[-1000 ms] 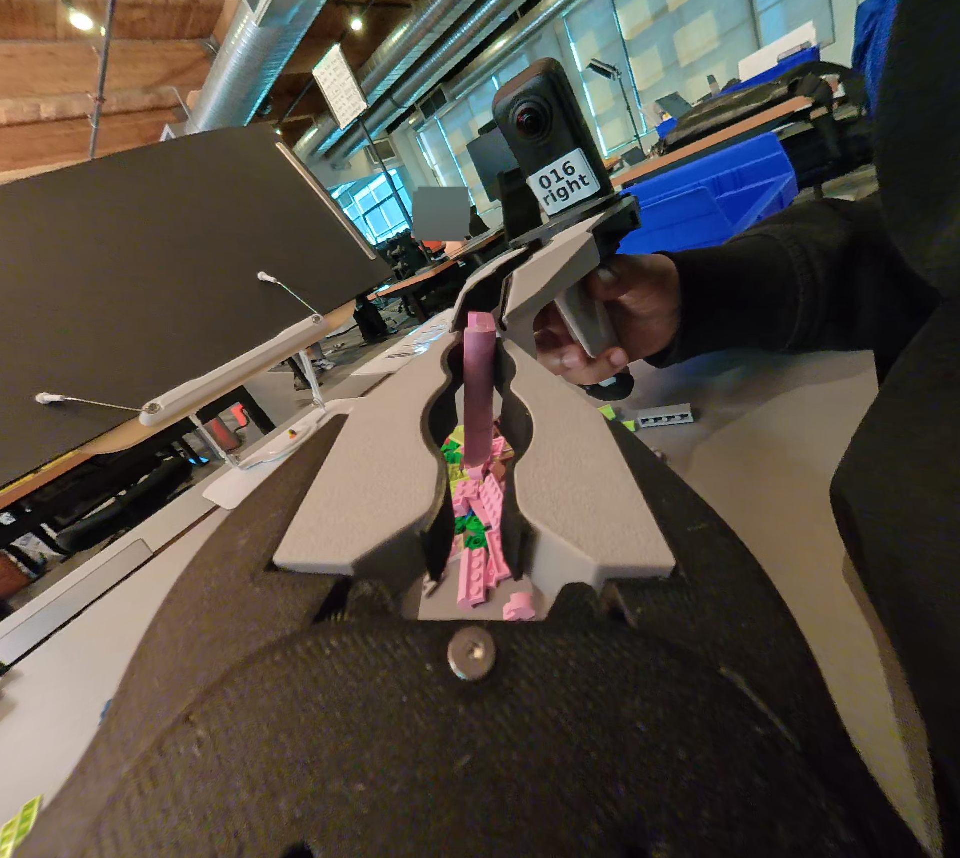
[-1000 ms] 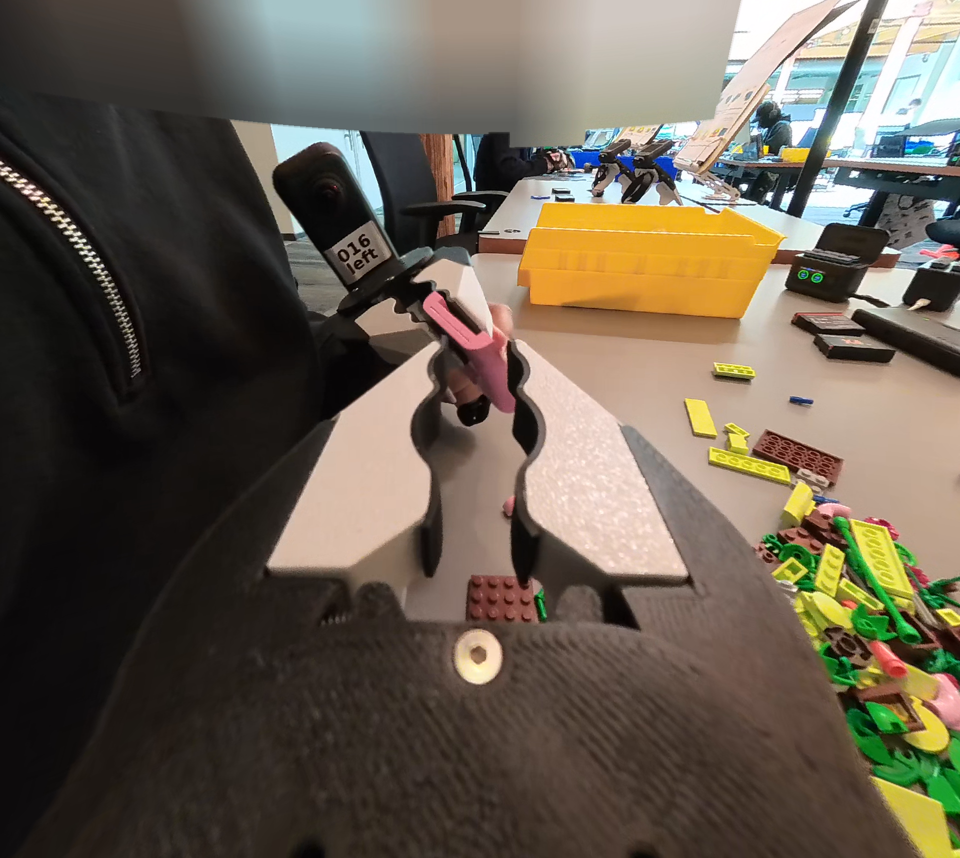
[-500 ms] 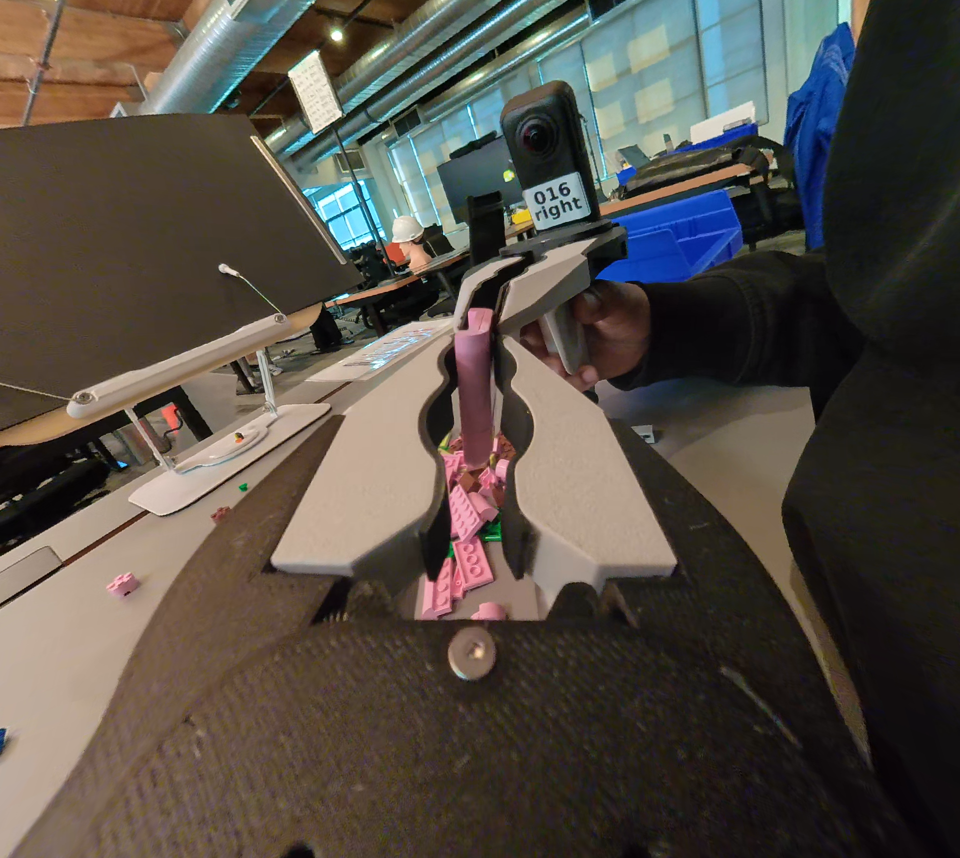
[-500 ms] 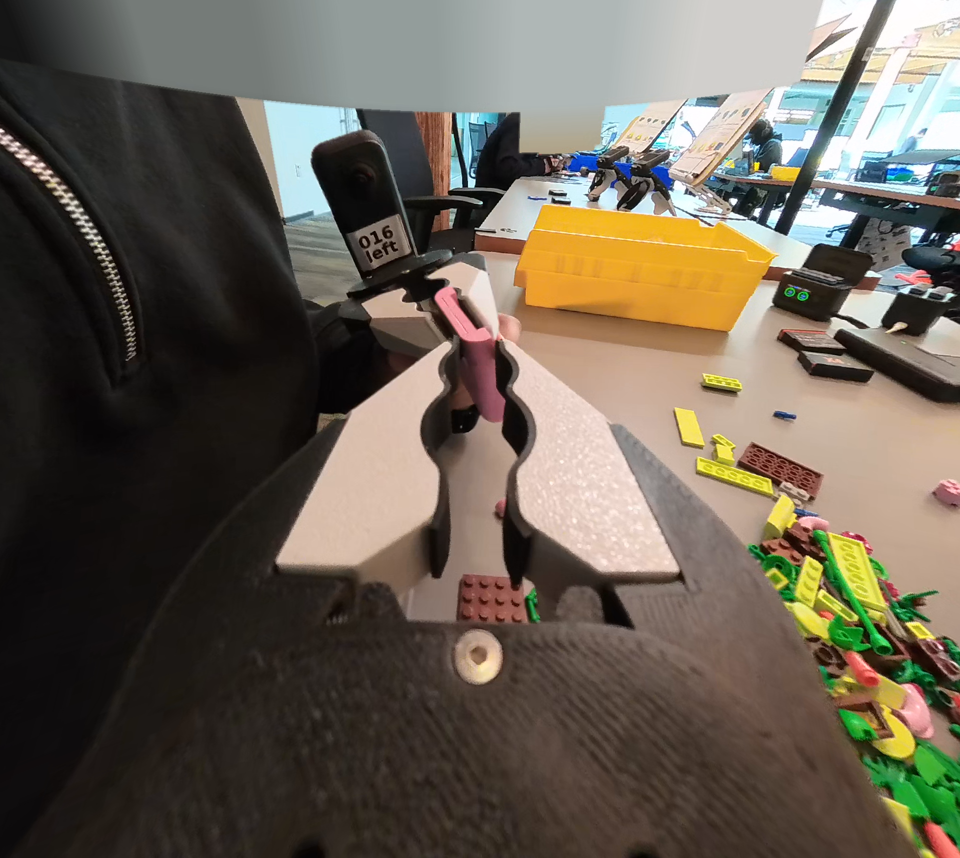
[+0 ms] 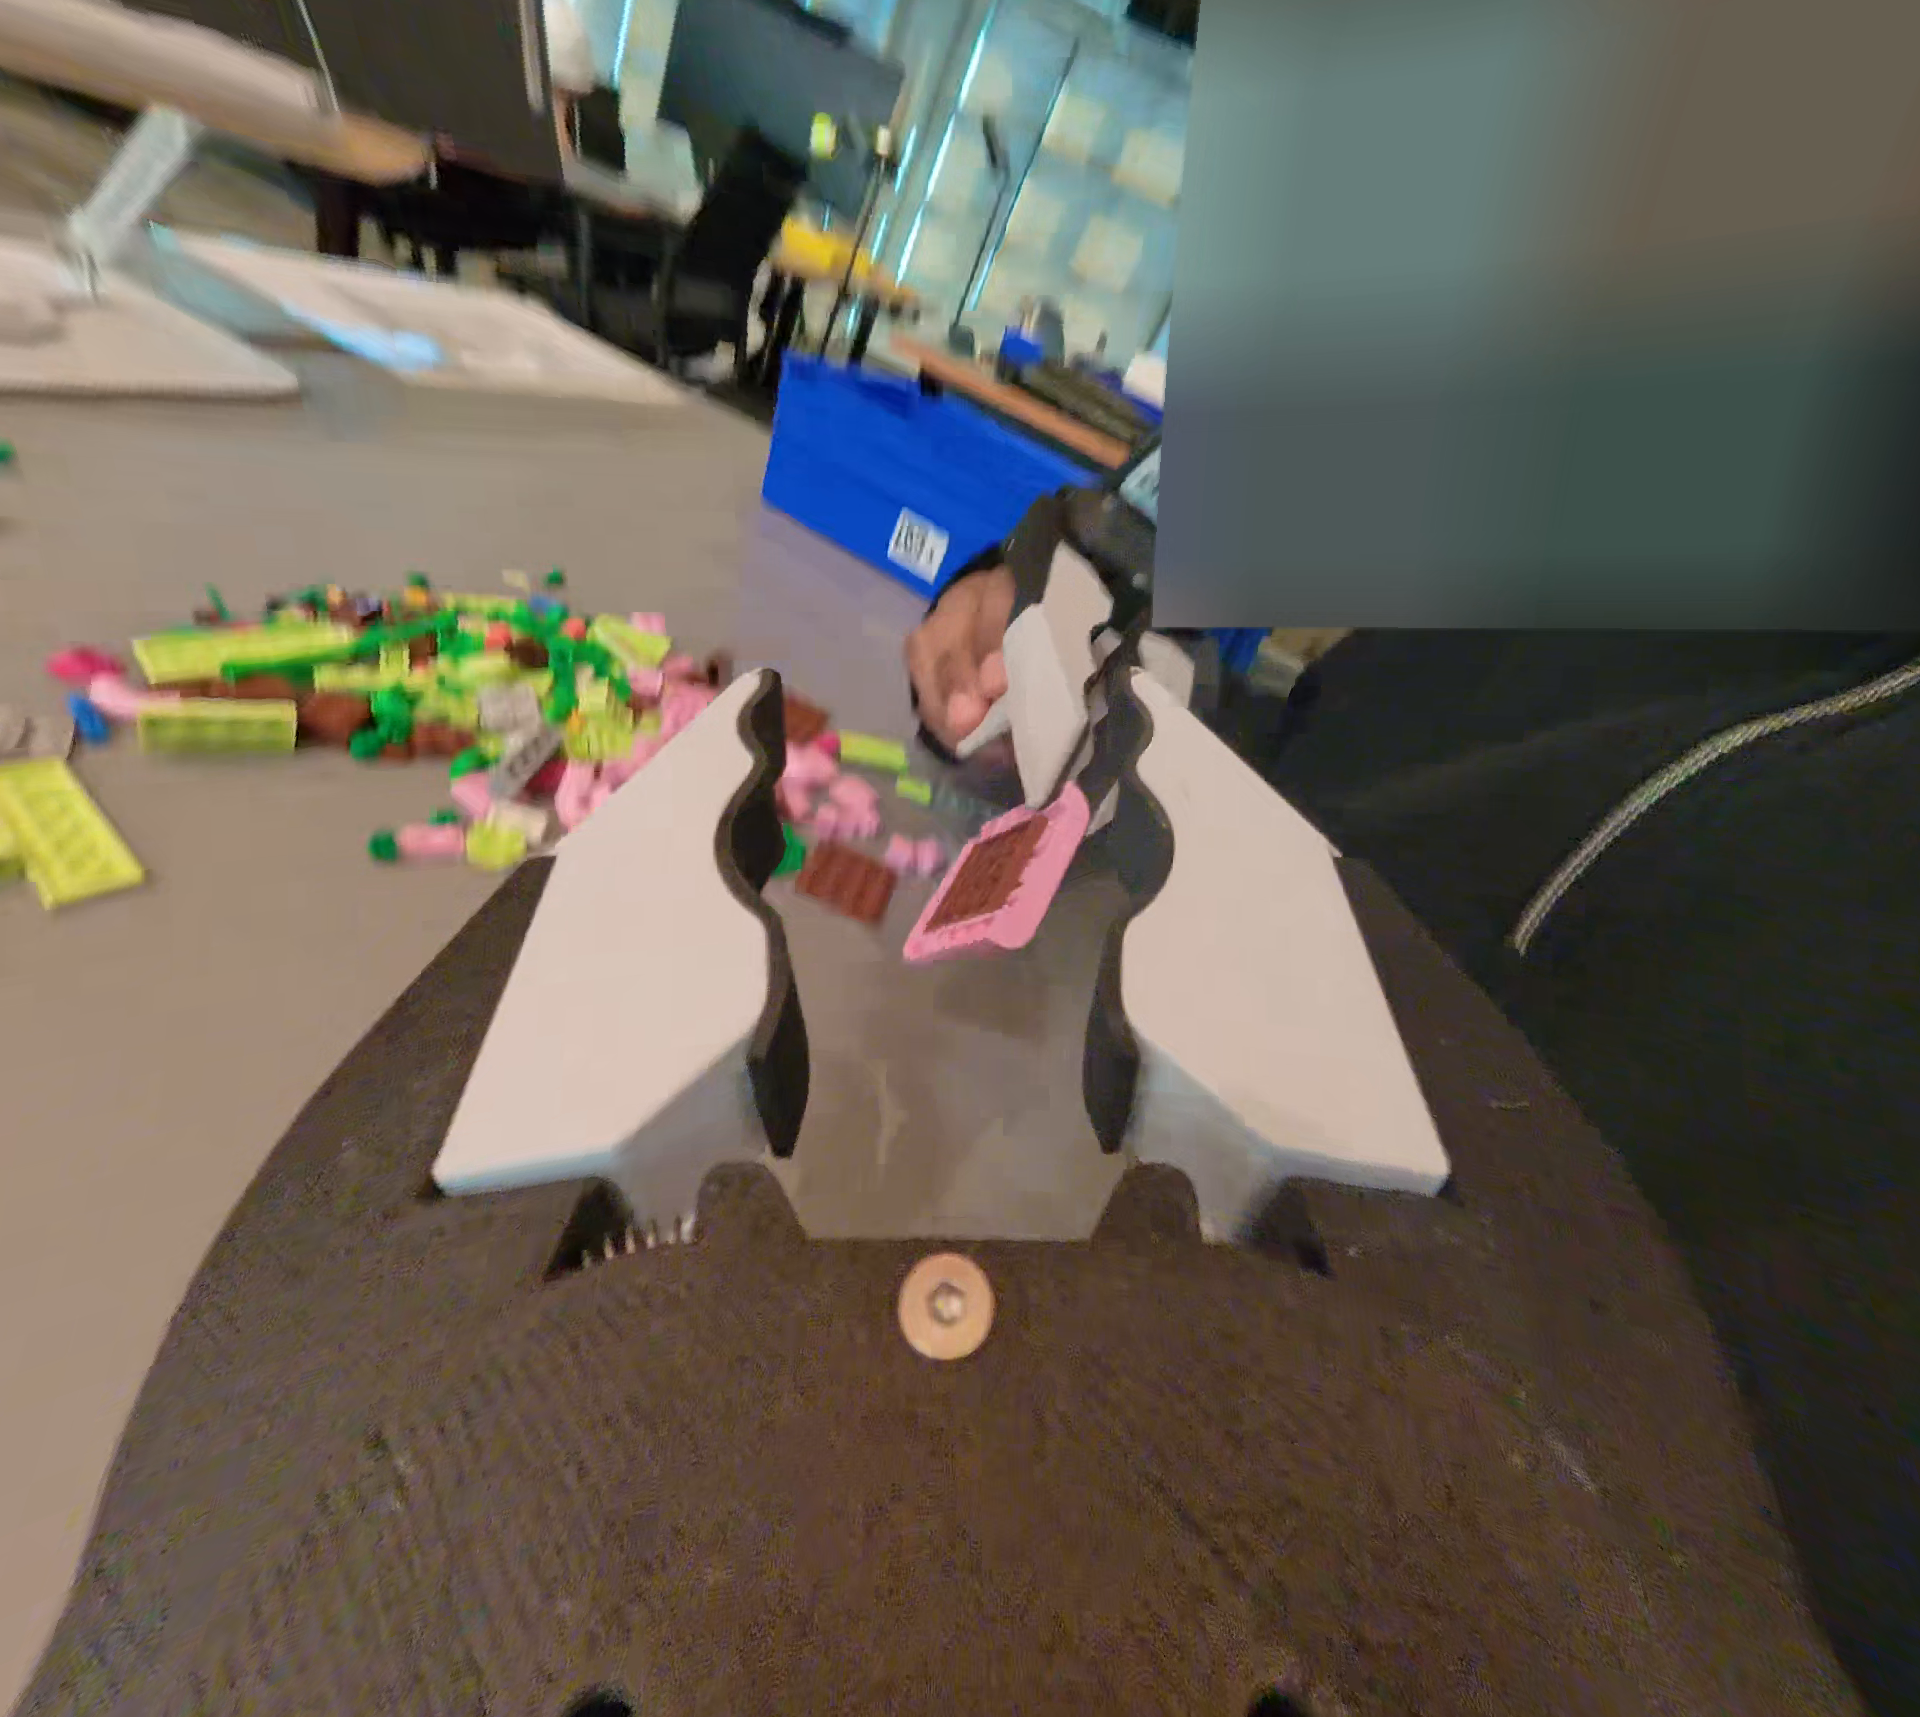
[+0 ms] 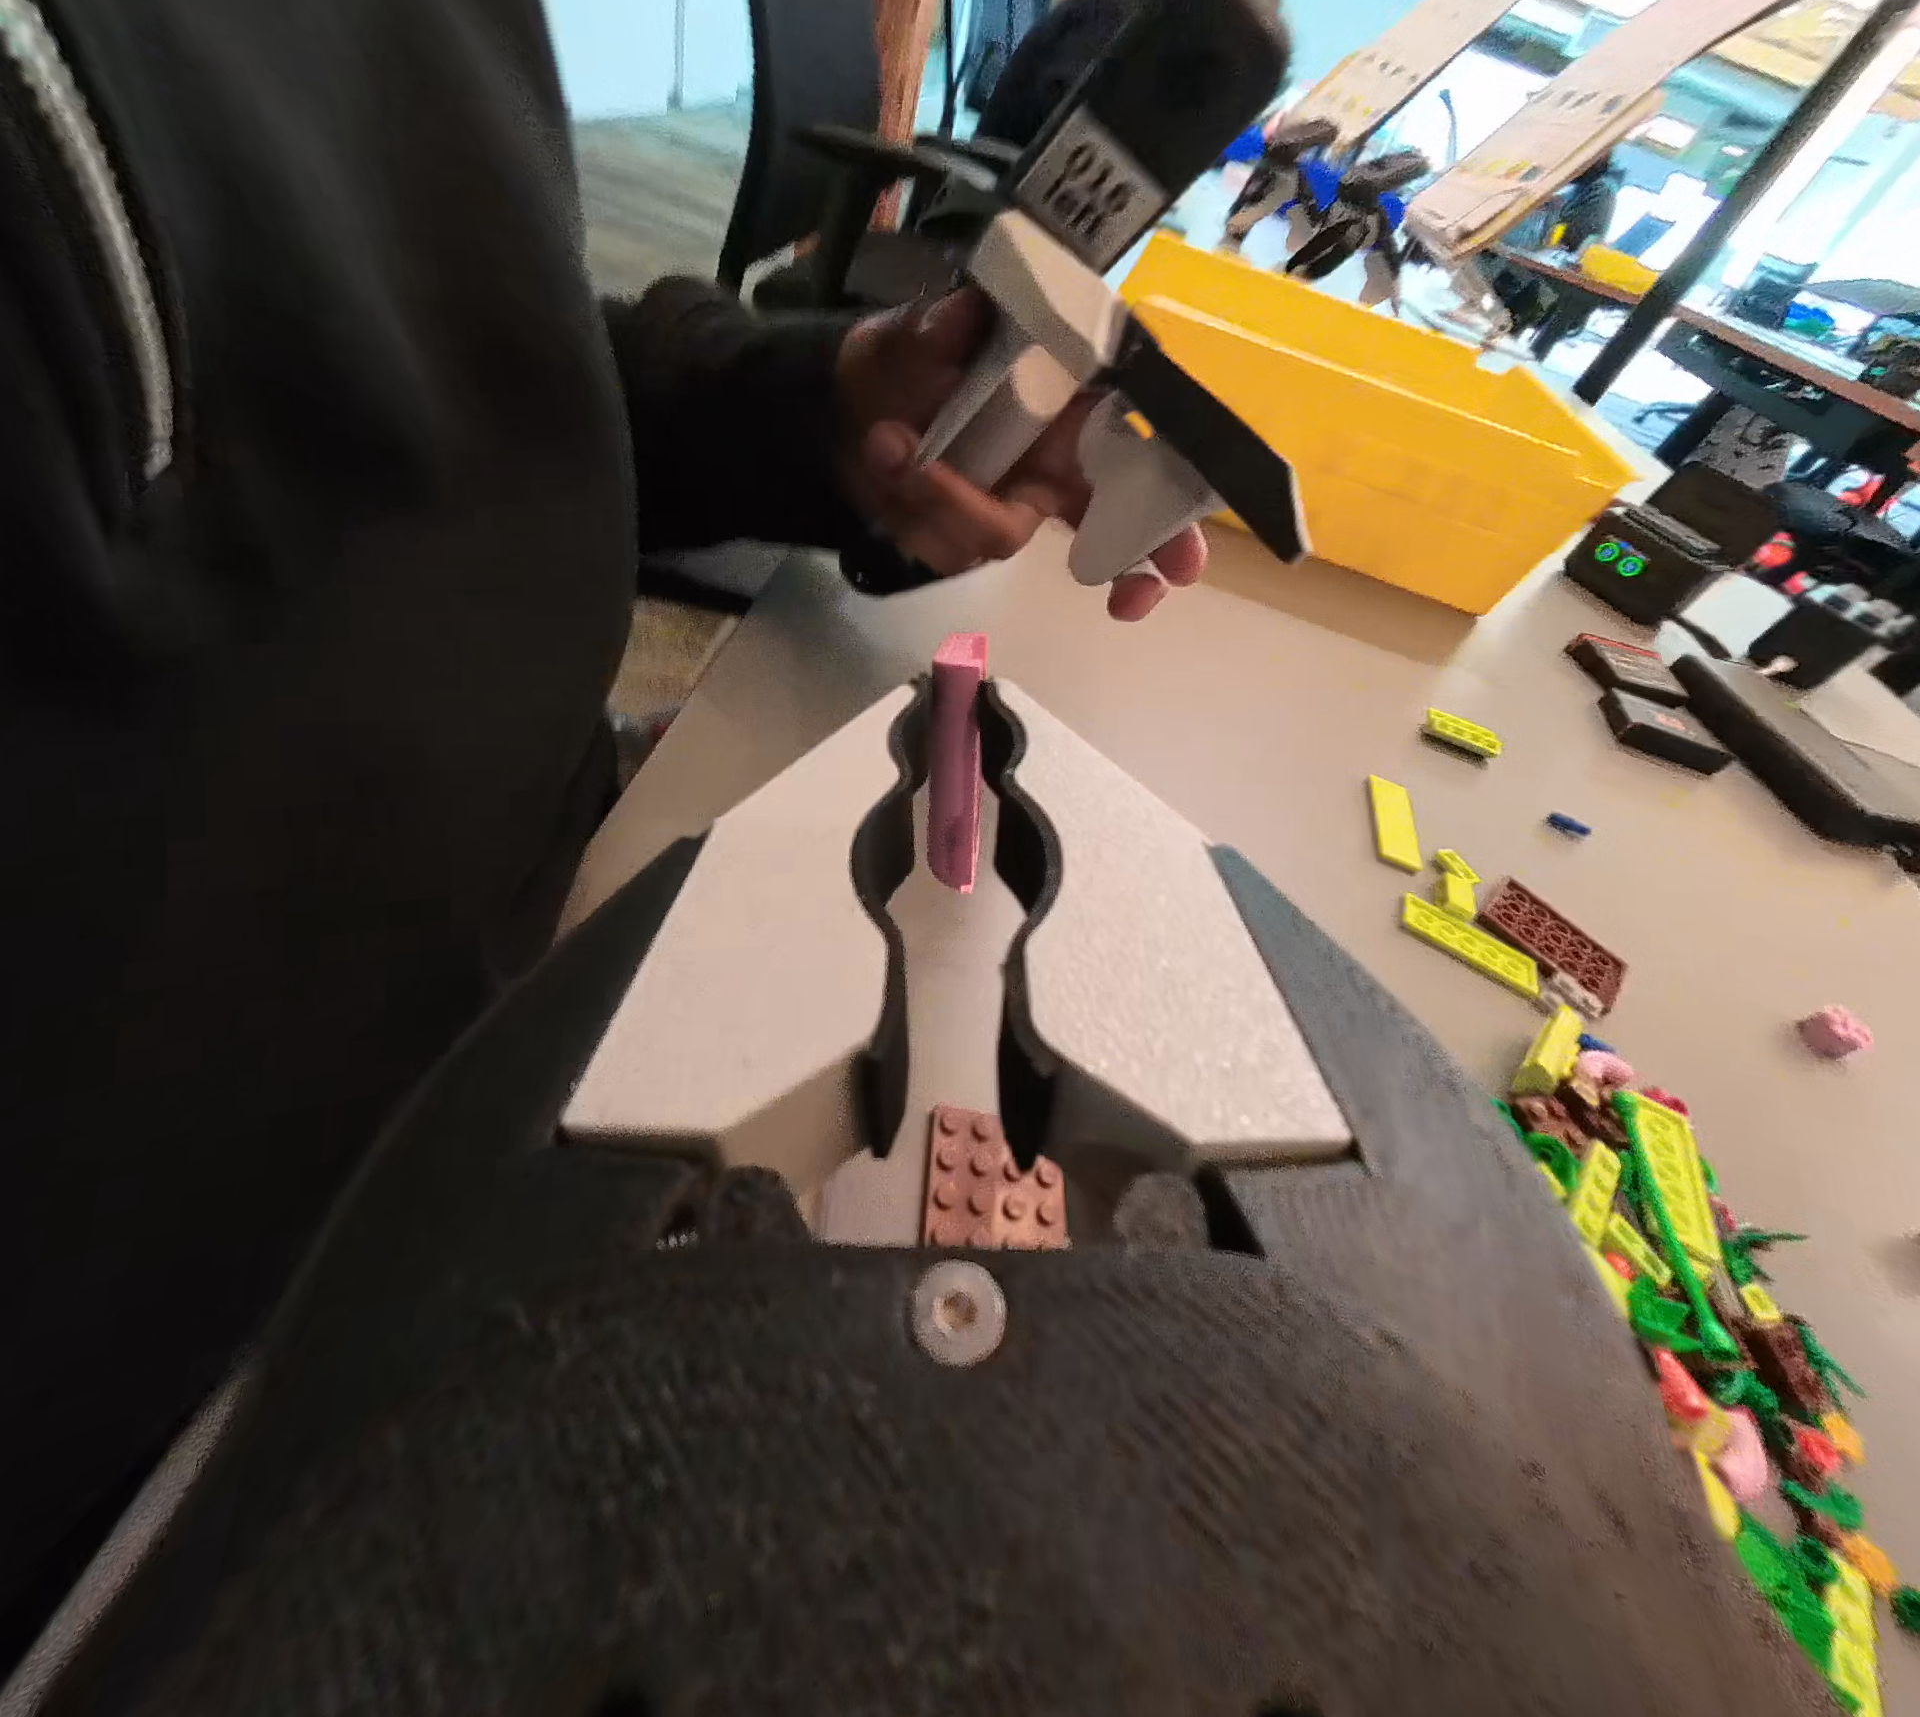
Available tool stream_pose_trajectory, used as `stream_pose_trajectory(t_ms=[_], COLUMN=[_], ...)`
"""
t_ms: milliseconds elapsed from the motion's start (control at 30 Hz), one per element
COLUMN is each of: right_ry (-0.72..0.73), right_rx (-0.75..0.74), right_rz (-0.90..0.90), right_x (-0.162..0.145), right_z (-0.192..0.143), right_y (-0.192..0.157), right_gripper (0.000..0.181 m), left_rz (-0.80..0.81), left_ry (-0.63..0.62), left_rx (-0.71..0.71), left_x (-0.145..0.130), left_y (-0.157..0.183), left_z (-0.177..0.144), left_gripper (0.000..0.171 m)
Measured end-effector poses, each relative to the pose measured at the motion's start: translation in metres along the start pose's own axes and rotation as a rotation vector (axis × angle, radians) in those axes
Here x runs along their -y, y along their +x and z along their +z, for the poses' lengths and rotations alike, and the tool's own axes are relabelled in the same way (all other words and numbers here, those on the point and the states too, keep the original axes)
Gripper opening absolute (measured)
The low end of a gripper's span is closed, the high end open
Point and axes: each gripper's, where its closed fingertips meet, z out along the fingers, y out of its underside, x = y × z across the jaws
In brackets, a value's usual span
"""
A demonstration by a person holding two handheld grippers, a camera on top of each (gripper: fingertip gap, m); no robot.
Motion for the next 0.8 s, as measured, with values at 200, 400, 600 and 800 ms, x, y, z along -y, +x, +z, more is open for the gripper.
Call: stream_pose_trajectory(t_ms=[200, 400, 600, 800], right_ry=[-0.322, -0.428, -0.444, -0.354], right_rx=[0.065, 0.101, -0.004, -0.22], right_rz=[-0.225, -0.268, -0.14, 0.283], right_x=[-0.05, -0.065, -0.064, -0.059], right_z=[0.02, 0.012, 0.001, 0.008], right_y=[-0.035, -0.05, -0.045, -0.017], right_gripper=[0.005, 0.006, 0.019, 0.028], left_rz=[0.045, 0.119, 0.179, 0.263], left_ry=[-0.403, -0.563, -0.631, -0.713], left_rx=[0.025, 0.073, 0.127, 0.182], left_x=[-0.078, -0.11, -0.12, -0.13], left_y=[0.013, 0.008, 0.001, -0.007], left_z=[-0.001, 0.008, 0.015, 0.016], left_gripper=[0.064, 0.067, 0.069, 0.071])
